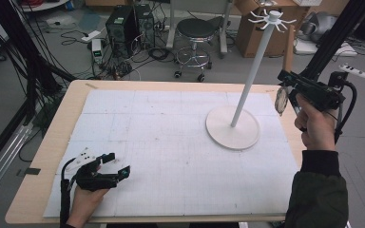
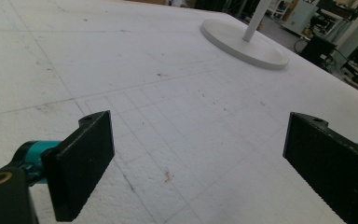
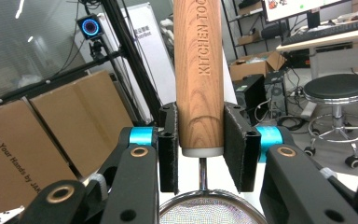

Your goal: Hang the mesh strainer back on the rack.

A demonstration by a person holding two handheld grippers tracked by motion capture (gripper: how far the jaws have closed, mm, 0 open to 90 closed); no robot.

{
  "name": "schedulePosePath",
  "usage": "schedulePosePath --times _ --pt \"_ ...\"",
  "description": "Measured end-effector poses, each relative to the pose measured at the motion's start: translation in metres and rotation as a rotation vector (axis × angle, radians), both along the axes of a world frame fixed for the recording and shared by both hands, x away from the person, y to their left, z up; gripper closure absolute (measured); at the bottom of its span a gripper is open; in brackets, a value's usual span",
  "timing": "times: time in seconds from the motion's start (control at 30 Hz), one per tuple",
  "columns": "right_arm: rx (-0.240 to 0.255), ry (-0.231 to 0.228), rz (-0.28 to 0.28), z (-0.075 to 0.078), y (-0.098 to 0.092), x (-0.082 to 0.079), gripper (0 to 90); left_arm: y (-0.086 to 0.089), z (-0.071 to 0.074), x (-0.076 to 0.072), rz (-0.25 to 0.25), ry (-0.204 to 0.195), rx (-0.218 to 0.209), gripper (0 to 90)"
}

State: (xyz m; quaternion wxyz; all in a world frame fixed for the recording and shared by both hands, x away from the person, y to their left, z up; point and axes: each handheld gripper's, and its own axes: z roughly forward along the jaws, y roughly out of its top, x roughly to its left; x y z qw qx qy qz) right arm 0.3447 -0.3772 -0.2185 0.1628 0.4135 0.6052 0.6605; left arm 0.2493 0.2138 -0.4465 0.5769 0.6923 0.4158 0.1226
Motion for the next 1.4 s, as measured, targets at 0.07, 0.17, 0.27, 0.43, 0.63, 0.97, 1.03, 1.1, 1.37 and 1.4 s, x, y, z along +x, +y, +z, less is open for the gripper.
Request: schedulePosePath --times 0.07,0.17,0.27,0.43,0.63,0.97,1.03,1.1,1.37,1.4 --pt "-0.002 0.001 -0.001 0.001 0.001 0.000 69.0 0.000 0.000 0.000 0.000 0.001 -0.002 9.3" --pt "-0.013 0.000 -0.004 0.003 0.002 0.000 68.9 0.000 0.000 0.000 -0.001 0.001 -0.001 9.3" --pt "-0.030 0.006 -0.007 0.004 0.004 0.001 68.9 0.000 0.000 0.000 -0.001 0.001 -0.001 9.3" --pt "-0.041 0.011 -0.008 0.004 0.007 0.003 68.9 0.001 0.000 0.000 -0.002 -0.002 0.001 9.3" --pt "-0.056 0.015 -0.013 0.003 0.009 0.003 68.7 0.000 0.000 0.000 -0.001 -0.002 -0.001 9.3" --pt "-0.064 0.026 -0.030 0.002 0.011 0.003 67.2 -0.001 0.000 0.000 -0.004 -0.001 -0.003 9.3" --pt "-0.065 0.026 -0.026 0.001 0.011 0.004 66.6 -0.001 0.000 0.000 -0.005 -0.001 0.002 9.3" --pt "-0.065 0.021 -0.035 0.002 0.011 0.003 65.4 -0.001 0.000 0.000 -0.003 0.000 0.001 9.3" --pt "-0.053 -0.016 -0.031 0.005 0.011 0.001 81.7 -0.001 0.000 -0.001 -0.002 -0.001 -0.002 9.3" --pt "-0.047 -0.009 -0.034 0.005 0.012 0.001 77.3 -0.001 0.000 -0.001 -0.003 -0.001 -0.001 9.3"
